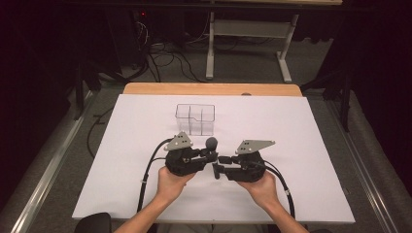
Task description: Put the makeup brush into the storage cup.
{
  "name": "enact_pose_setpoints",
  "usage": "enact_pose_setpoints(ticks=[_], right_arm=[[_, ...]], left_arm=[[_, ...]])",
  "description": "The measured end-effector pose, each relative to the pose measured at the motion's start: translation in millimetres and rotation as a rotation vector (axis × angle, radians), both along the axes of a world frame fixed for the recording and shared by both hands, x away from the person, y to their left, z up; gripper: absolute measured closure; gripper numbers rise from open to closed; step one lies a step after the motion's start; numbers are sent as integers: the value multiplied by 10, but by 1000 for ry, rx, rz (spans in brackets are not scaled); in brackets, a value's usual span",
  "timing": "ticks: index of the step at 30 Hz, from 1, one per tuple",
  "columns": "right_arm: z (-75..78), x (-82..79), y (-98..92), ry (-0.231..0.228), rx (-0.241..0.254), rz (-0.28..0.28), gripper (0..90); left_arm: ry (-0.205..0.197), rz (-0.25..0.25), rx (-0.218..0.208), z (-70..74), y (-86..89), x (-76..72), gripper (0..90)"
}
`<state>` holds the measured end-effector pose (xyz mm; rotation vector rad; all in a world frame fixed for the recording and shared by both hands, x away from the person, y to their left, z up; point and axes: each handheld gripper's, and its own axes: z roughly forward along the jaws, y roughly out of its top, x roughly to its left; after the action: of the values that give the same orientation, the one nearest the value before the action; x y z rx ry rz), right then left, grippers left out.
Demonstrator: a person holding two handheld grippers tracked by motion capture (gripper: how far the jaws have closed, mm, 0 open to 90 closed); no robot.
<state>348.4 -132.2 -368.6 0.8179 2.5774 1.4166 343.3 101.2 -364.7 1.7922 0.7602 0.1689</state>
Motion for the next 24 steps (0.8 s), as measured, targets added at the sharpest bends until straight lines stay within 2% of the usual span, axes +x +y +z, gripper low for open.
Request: enact_pose_setpoints(ticks=[2, 4, 7, 11, 14, 18, 21, 24], right_arm=[[-10, -6, 7, -9, -25, -1, 573], [-7, -5, 6, -20, -30, -7, 533], [15, 11, -42, -22, -13, -27, 484], [52, 20, -158, -53, 31, -43, 421], [74, 47, -241, -39, 69, -75, 399], [112, 27, -287, -65, 73, -102, 377], [144, 6, -297, -73, 92, -101, 352], [177, -7, -294, -108, 74, -103, 331]], left_arm=[[4, 6, -7, 3, 48, 11, 707], [2, 13, -20, 18, 86, 26, 707], [13, 18, -33, 27, 121, 47, 706], [17, 21, -31, 33, 137, 53, 706], [13, 20, -25, 46, 141, 39, 706], [19, 25, -28, 55, 166, 44, 706], [27, 33, -22, 41, 185, 69, 706], [26, 35, -18, 37, 202, 79, 706]])
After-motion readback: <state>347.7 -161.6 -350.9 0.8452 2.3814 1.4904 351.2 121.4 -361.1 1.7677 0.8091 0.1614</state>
